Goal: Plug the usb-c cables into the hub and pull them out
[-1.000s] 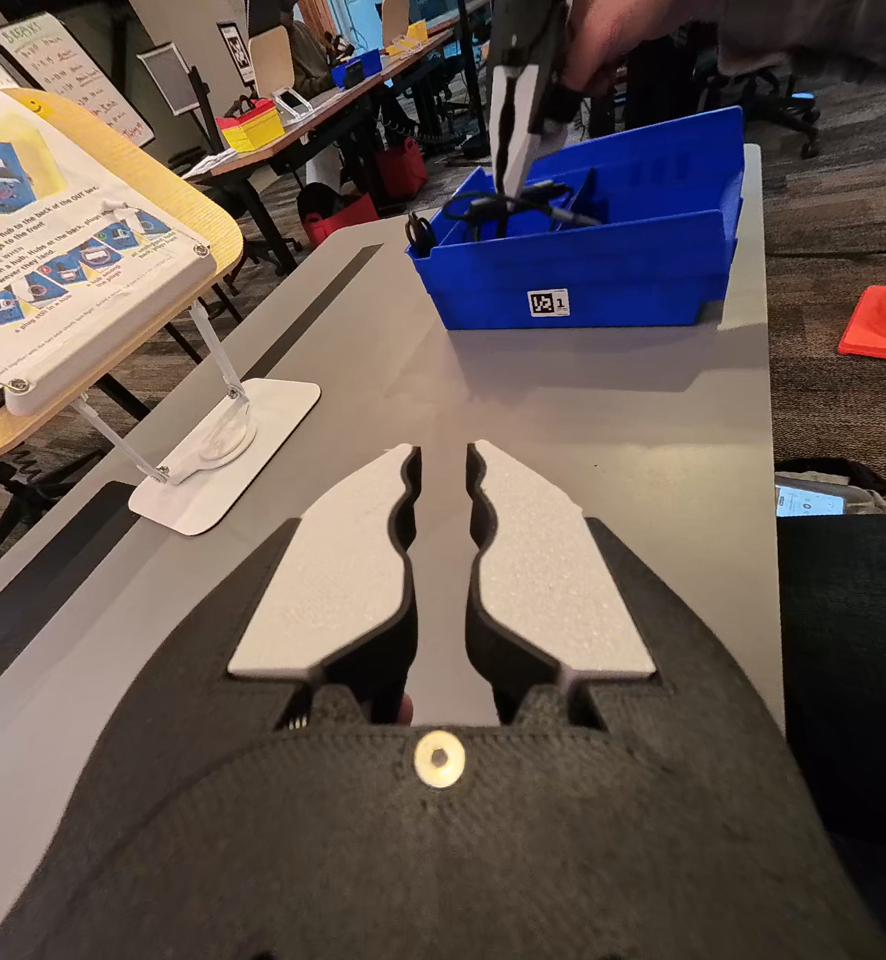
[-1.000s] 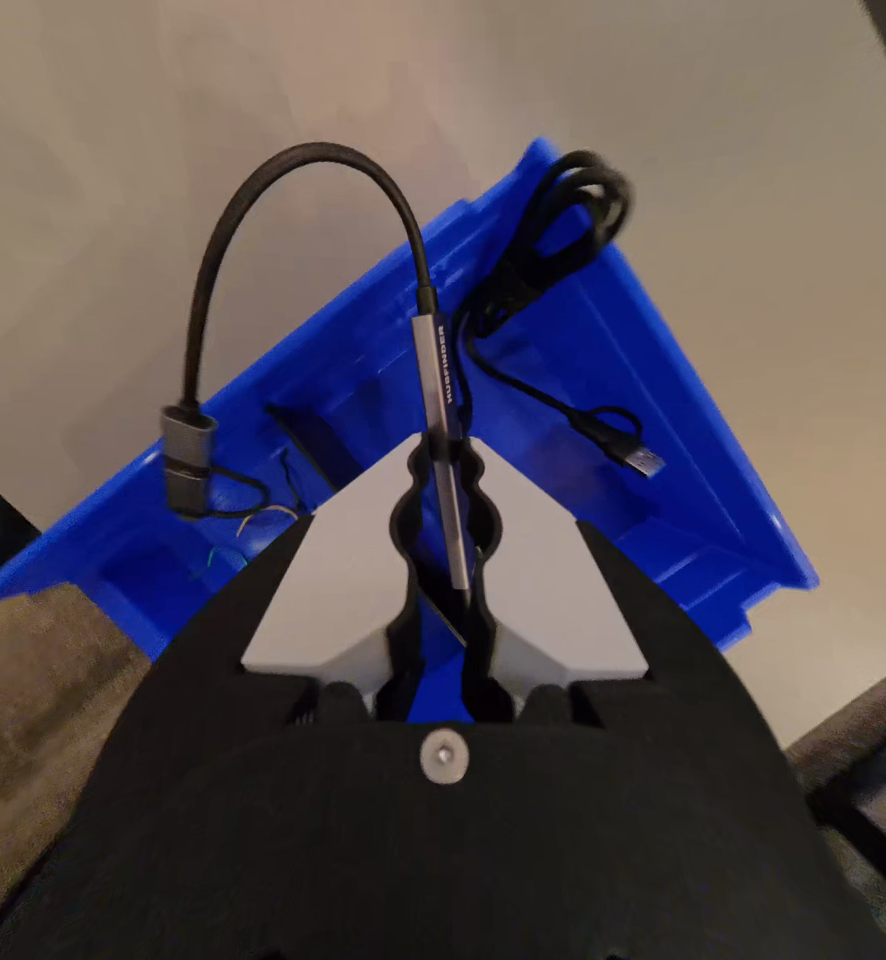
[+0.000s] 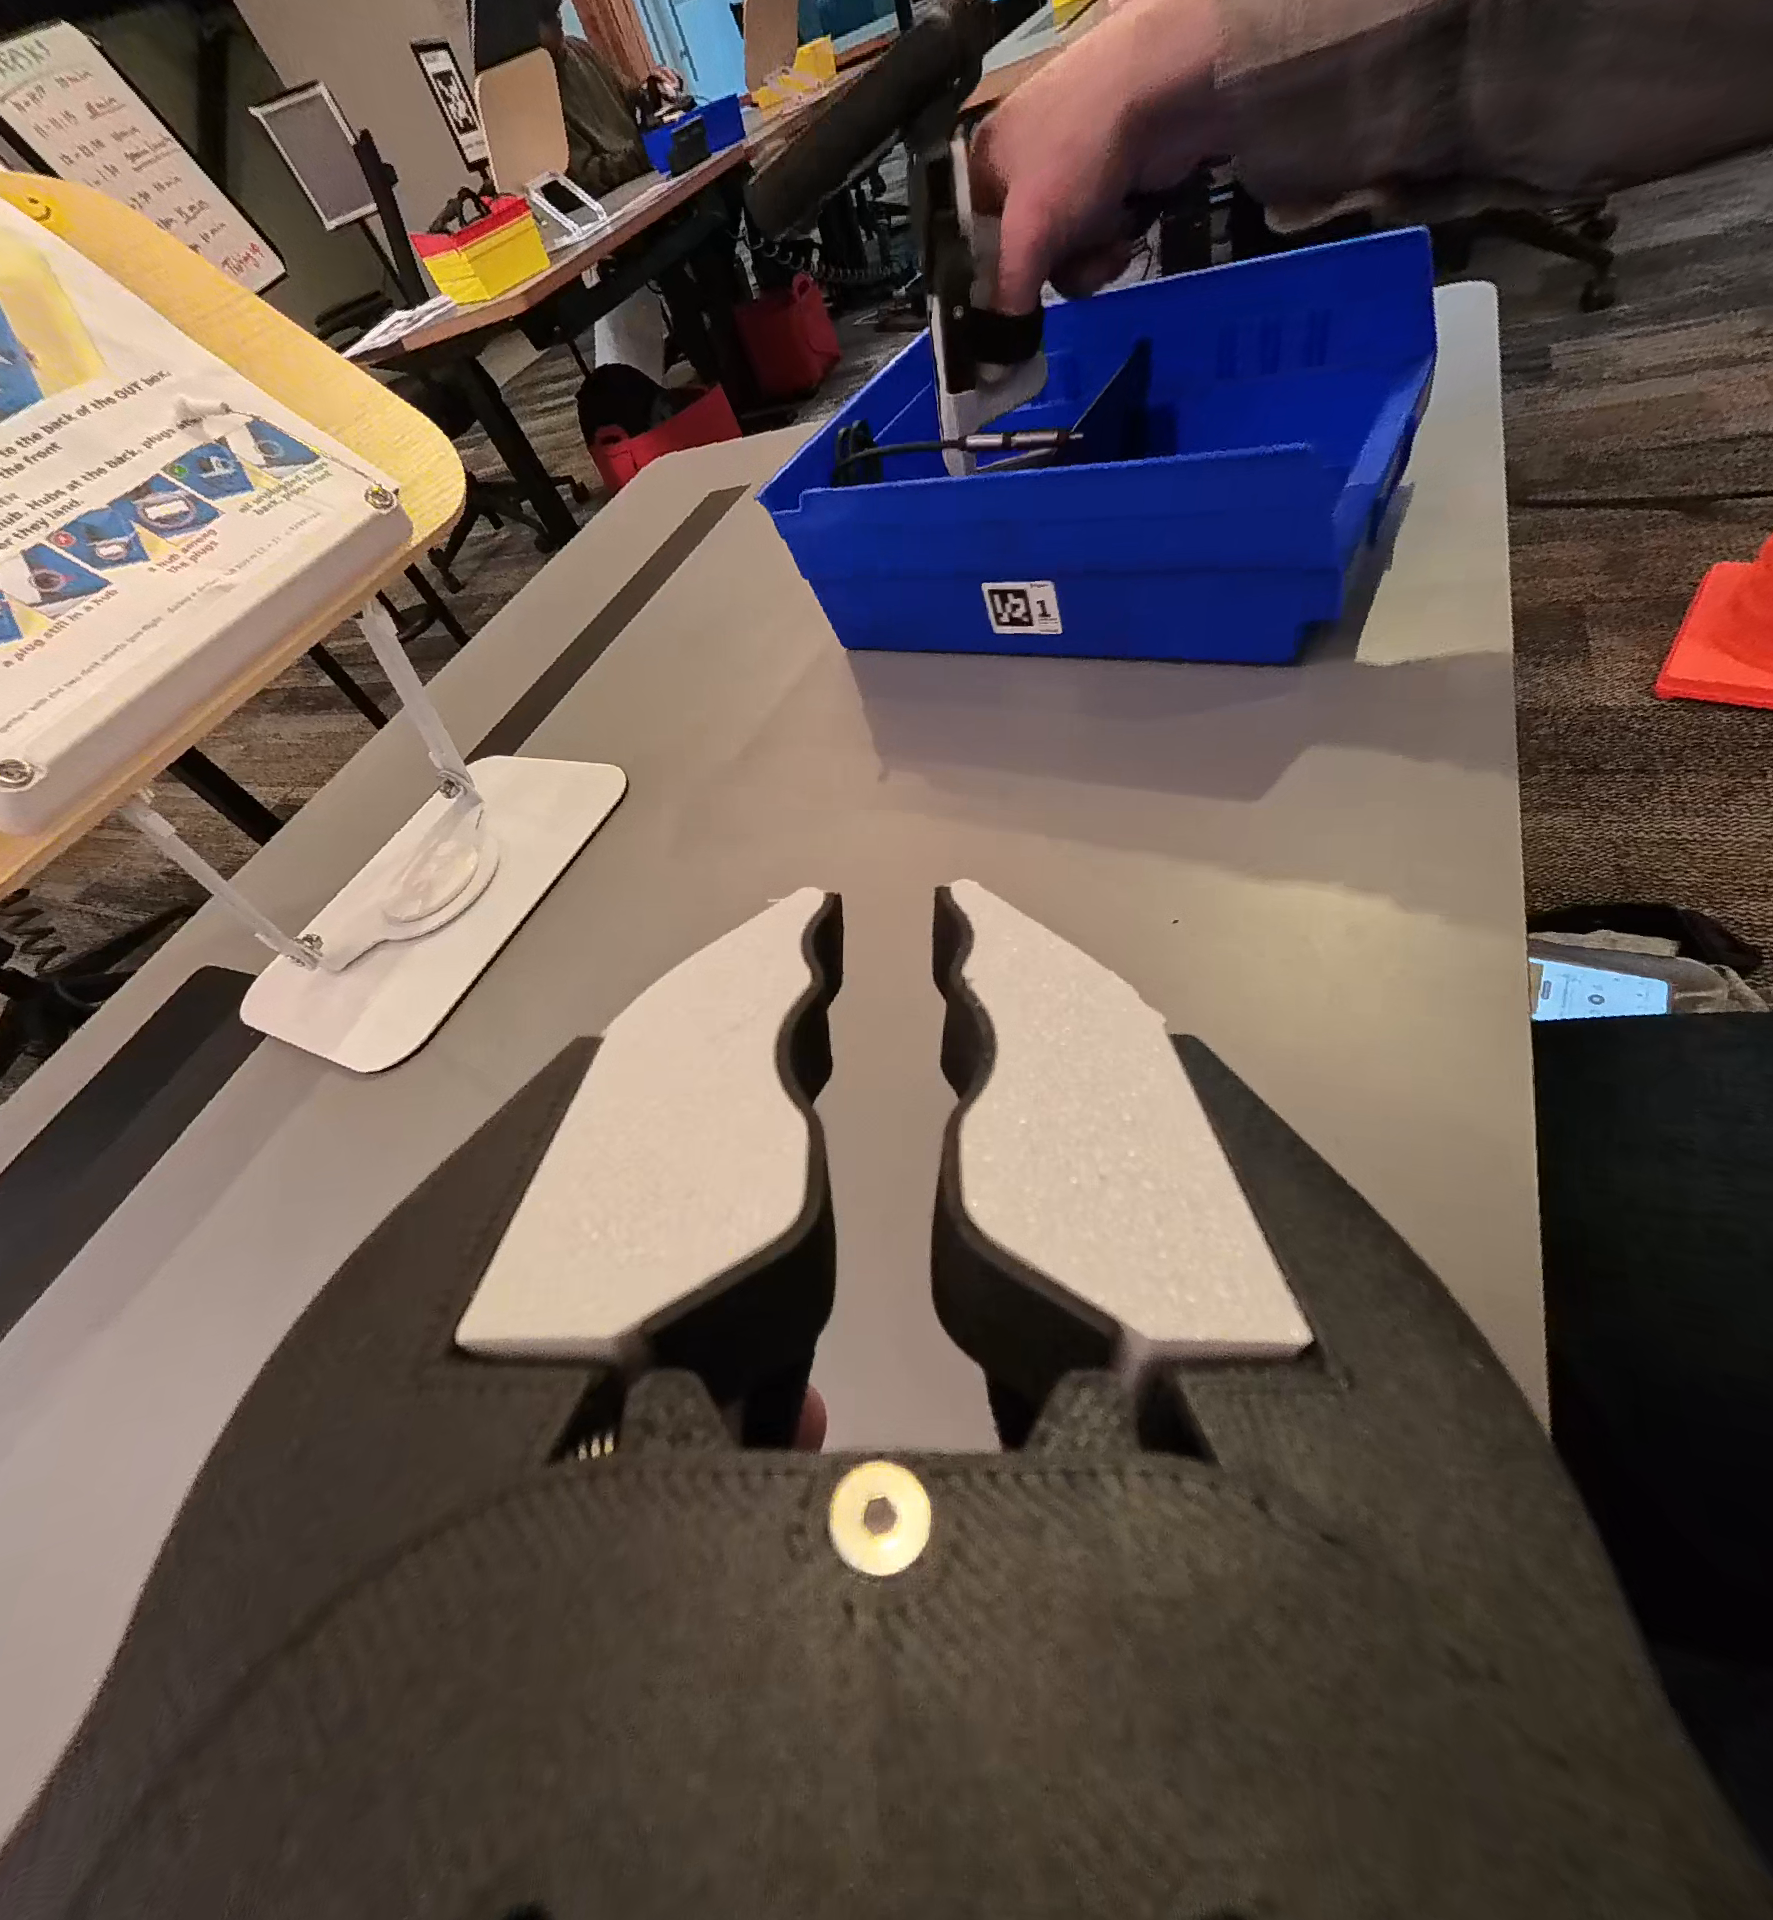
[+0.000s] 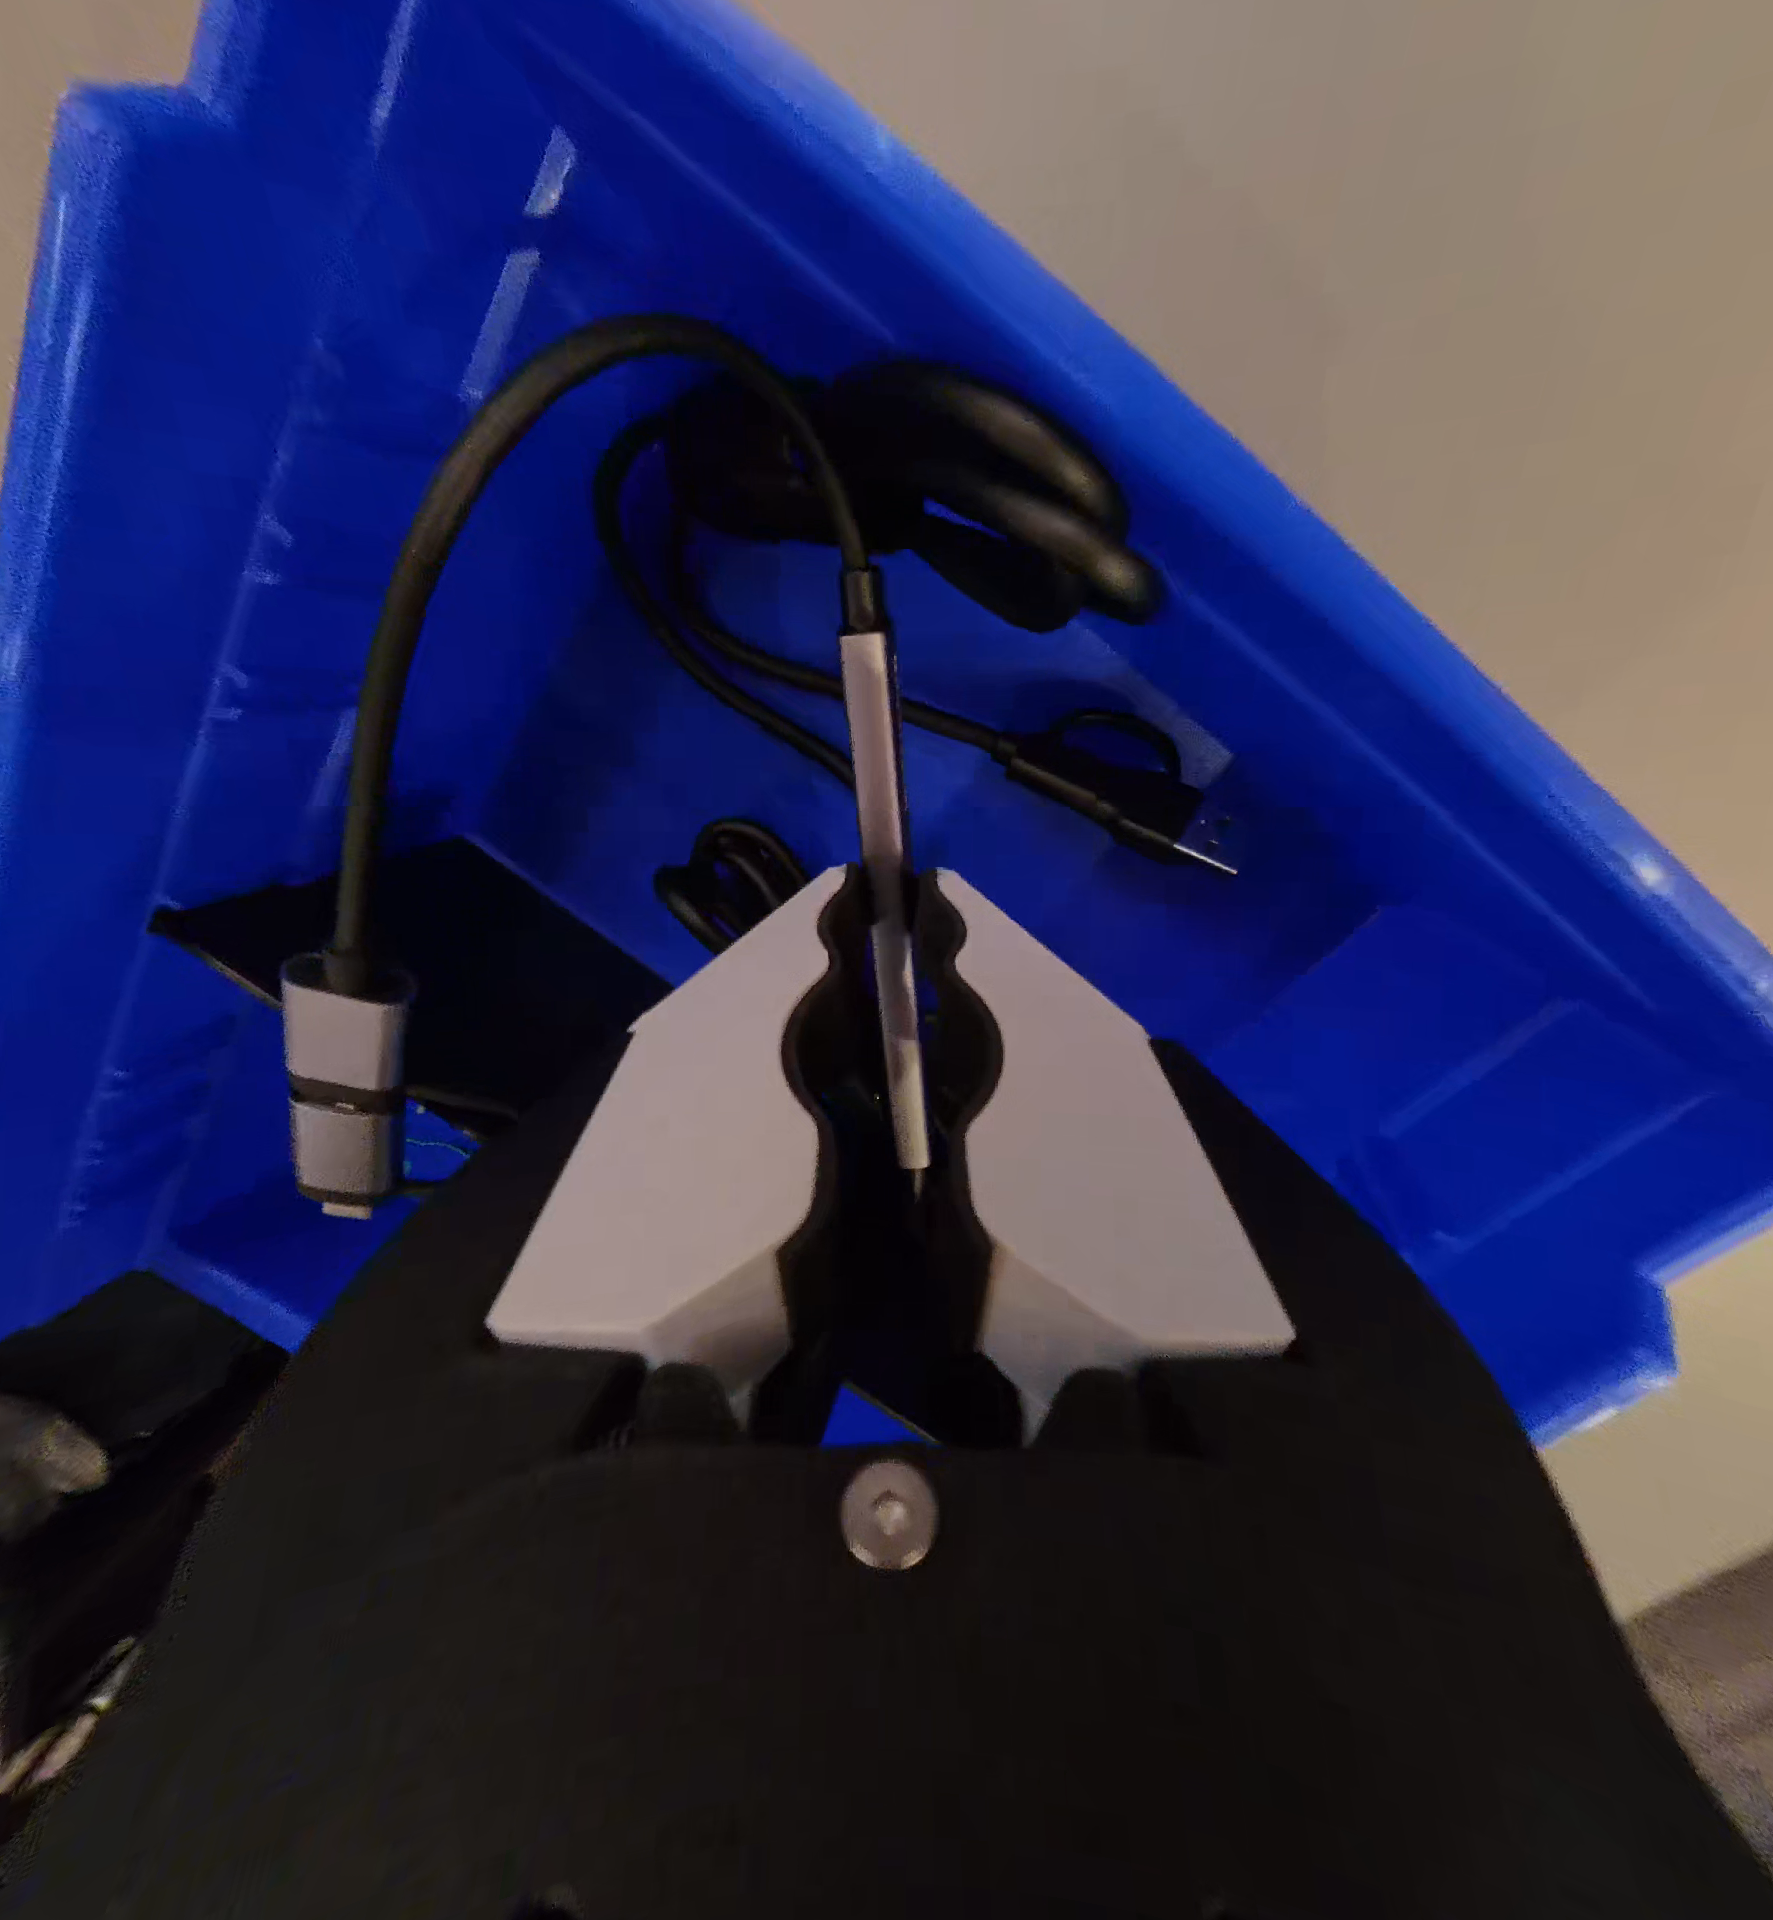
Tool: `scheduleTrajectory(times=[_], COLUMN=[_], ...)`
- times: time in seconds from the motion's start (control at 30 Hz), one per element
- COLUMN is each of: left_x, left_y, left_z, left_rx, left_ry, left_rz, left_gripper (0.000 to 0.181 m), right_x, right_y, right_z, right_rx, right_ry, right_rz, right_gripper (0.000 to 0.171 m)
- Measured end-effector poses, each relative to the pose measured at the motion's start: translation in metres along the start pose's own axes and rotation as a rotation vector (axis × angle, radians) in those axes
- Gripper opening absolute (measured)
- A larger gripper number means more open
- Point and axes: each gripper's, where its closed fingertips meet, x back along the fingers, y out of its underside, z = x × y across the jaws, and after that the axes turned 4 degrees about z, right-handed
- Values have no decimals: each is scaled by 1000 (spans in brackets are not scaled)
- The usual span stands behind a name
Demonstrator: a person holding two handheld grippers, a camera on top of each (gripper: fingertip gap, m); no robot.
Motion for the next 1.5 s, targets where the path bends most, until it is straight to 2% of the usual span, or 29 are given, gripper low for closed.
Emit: scheduleTrajectory(times=[0.13, 0.27, 0.3, 0.43, 0.67, 0.77, 0.87, 0.97, 1.03, 1.17, 1.23, 1.33, 1.5], left_x=[3, 5, 5, 3, -1, -2, -2, -1, 1, 3, 3, 4, 3], left_y=[-3, -7, -7, -6, -5, -4, -3, -3, -5, -7, -6, -3, 0], left_z=[-1, -4, -5, -6, -2, 0, 0, 1, 0, -2, -3, -3, -5], left_rx=[-8, -9, -8, -9, -20, -26, -30, -34, -45, -48, -46, -46, -35], left_ry=[-4, -9, -12, -16, -8, -4, -2, -2, -6, -13, -13, -11, -13], left_rz=[3, 10, 10, 5, -8, -12, -14, -14, -14, -8, -8, -15, -16], left_gripper=[16, 16, 16, 16, 16, 16, 16, 16, 16, 16, 16, 16, 16], right_x=[-2, 2, 4, 22, 52, 65, 70, 54, 45, 26, 16, 22, 60], right_y=[0, 0, 0, -2, 5, -6, -26, -31, -37, -41, -38, -45, -64], right_z=[1, -8, -13, -19, -23, -43, -68, -94, -105, -101, -98, -96, -82], right_rx=[-60, 26, 46, 112, 164, 303, 574, 790, 864, 896, 898, 847, 629], right_ry=[-79, -15, -9, 49, 106, 141, 257, 268, 258, 267, 242, 235, 241], right_rz=[52, 81, 90, 124, 136, 215, 285, 231, 227, 153, 127, 200, 415], right_gripper=[8, 8, 15, 25, 30, 31, 38, 36, 35, 19, 3, 0, 0])
